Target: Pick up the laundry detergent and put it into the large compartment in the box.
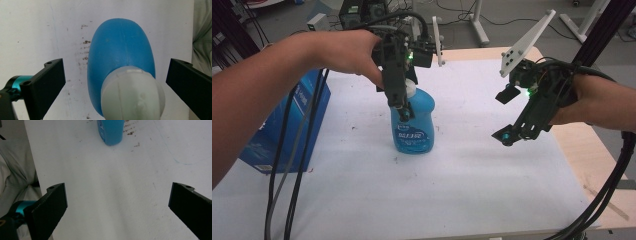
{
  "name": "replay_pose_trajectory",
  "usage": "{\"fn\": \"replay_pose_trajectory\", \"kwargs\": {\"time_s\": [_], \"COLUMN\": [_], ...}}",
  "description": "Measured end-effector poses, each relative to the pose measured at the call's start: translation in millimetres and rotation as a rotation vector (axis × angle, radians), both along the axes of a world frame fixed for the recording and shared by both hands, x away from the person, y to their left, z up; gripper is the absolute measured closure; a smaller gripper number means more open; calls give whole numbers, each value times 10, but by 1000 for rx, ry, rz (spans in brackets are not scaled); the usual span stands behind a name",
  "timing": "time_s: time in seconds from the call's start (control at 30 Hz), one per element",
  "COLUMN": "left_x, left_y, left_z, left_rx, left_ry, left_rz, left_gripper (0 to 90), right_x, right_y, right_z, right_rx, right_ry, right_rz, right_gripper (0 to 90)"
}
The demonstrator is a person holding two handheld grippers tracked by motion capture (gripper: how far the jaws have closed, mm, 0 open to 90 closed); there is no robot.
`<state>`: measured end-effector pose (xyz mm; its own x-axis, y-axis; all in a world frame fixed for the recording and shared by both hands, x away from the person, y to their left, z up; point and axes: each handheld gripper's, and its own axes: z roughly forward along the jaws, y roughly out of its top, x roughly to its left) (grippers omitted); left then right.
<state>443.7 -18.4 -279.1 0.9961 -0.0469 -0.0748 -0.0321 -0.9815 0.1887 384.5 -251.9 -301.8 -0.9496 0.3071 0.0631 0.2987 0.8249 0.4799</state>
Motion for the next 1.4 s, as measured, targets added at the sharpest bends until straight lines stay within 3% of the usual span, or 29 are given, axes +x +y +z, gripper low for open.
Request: {"fn": "replay_pose_trajectory", "kwargs": {"time_s": [0.23, 0.3, 0.87, 1.17, 1.4], "left_x": [-9, -13, 9, 18, 19], "left_y": [-16, -14, -4, 1, -3], "left_z": [-58, -64, -87, -99, -106], "left_rx": [16, 9, 20, 21, 19], "left_ry": [-1, 4, -3, -4, 17], "left_rz": [-5, -17, -23, -25, -36], "left_gripper": [23, 78, 165, 254, 289], "right_x": [2, 2, 8, 4, 5], "right_y": [-7, -6, 7, -2, -9], "right_z": [-11, -10, -27, -37, -41], "right_rx": [3, 3, 3, 5, 5], "right_ry": [4, 3, 11, 10, 7], "right_rz": [-3, -3, -2, -2, 0], "right_gripper": [10, 10, 11, 10, 11]}}
